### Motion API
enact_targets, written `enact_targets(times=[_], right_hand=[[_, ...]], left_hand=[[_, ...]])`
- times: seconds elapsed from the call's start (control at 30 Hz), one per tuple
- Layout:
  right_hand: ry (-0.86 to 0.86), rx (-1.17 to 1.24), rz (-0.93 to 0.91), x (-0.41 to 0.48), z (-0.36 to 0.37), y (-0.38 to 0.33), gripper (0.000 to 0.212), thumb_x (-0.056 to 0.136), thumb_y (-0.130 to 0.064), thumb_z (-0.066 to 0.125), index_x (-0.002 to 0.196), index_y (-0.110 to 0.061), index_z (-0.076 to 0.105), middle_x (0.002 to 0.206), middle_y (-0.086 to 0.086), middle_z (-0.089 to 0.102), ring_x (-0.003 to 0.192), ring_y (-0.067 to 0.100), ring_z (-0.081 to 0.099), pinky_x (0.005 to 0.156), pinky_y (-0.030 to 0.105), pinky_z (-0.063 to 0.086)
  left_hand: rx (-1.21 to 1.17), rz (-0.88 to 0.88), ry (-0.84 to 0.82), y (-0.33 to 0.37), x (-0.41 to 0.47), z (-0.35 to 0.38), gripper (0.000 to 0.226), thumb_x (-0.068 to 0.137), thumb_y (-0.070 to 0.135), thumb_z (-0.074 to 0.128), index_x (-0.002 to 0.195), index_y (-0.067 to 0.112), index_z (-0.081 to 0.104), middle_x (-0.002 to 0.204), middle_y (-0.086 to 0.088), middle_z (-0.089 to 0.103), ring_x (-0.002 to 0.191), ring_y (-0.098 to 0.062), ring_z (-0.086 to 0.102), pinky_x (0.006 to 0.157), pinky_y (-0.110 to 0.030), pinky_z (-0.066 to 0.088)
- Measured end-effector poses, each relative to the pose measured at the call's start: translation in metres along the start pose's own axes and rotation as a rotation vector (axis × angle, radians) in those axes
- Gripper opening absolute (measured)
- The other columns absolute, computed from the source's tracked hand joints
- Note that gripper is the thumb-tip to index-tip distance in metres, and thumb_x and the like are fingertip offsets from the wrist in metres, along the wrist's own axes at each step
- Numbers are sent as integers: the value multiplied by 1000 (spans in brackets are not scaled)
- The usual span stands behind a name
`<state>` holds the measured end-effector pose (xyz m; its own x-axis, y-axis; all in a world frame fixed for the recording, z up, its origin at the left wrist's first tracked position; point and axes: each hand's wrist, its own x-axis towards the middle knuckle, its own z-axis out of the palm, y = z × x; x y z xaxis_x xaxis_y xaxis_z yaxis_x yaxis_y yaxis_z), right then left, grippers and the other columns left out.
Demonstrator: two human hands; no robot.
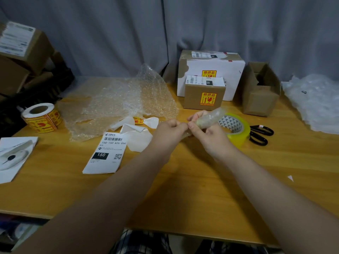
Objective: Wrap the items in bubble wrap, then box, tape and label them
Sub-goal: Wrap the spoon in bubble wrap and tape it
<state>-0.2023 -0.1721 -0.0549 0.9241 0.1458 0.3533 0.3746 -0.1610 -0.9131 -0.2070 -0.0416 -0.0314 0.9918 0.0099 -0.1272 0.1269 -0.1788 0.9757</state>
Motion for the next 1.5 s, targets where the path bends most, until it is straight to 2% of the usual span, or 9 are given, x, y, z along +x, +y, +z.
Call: enact_targets(times=[0.2,0.4,0.63,0.77,0.97,1.1,1.2,1.3,1.5], right_hand=[[113,-31,-34,-8,11,8,13,84,-28,61,87,-16,55,84,-5,55,79,6,52,71,25,44],[137,72,42,-11,22,-1,31,80,-33,61,102,-11,57,94,-7,63,89,3,60,79,20,47],[-258,431,395,-13,-1,-16,86,64,-77,58,112,-7,68,127,-6,62,117,6,58,95,29,50],[56,211,419,-2,6,-13,30,83,-31,68,104,-10,60,99,10,63,86,18,60,76,27,50],[175,209,363,1,21,-6,47,85,-2,67,125,-18,47,108,7,61,88,15,65,72,27,53],[363,190,192,16,20,-15,32,84,0,68,108,-14,51,95,2,58,75,6,60,67,20,52],[395,90,152,27,10,-28,5,94,-13,57,94,-16,61,91,5,66,85,19,64,74,30,56],[386,-97,88,44,-23,-36,27,100,-26,47,93,-11,69,88,3,69,84,13,64,70,24,50],[331,-936,328,87,-132,-13,55,93,-30,57,140,-8,39,149,10,33,123,30,48,99,41,42]], left_hand=[[-143,-83,49,-4,-1,3,12,85,20,64,79,10,62,79,-7,64,84,-25,61,79,-38,50],[-381,-165,43,-12,14,-1,5,88,4,57,85,2,59,80,-12,58,73,-18,58,70,-28,52],[-376,-148,-43,-28,32,-21,30,82,-7,57,105,10,46,95,-18,54,90,-26,54,88,-31,44],[-148,66,-108,-26,23,-20,28,82,-3,63,93,18,49,90,-7,50,80,-16,51,77,-26,44],[-272,87,32,-17,31,-26,28,86,-6,57,101,16,48,91,-6,54,73,-12,57,77,-24,50],[-261,-50,-169,-6,38,-18,55,85,50,62,125,15,50,109,-2,65,93,-15,64,86,-36,54],[-259,-47,-443,9,30,6,48,86,52,57,119,17,59,96,-7,70,85,-20,68,75,-38,57],[-367,5,-254,26,32,25,25,95,32,53,111,13,55,76,-8,61,56,-14,62,49,-23,51],[-292,9,-192,40,41,37,20,93,30,59,85,17,46,60,0,41,45,-9,39,37,-19,35]])
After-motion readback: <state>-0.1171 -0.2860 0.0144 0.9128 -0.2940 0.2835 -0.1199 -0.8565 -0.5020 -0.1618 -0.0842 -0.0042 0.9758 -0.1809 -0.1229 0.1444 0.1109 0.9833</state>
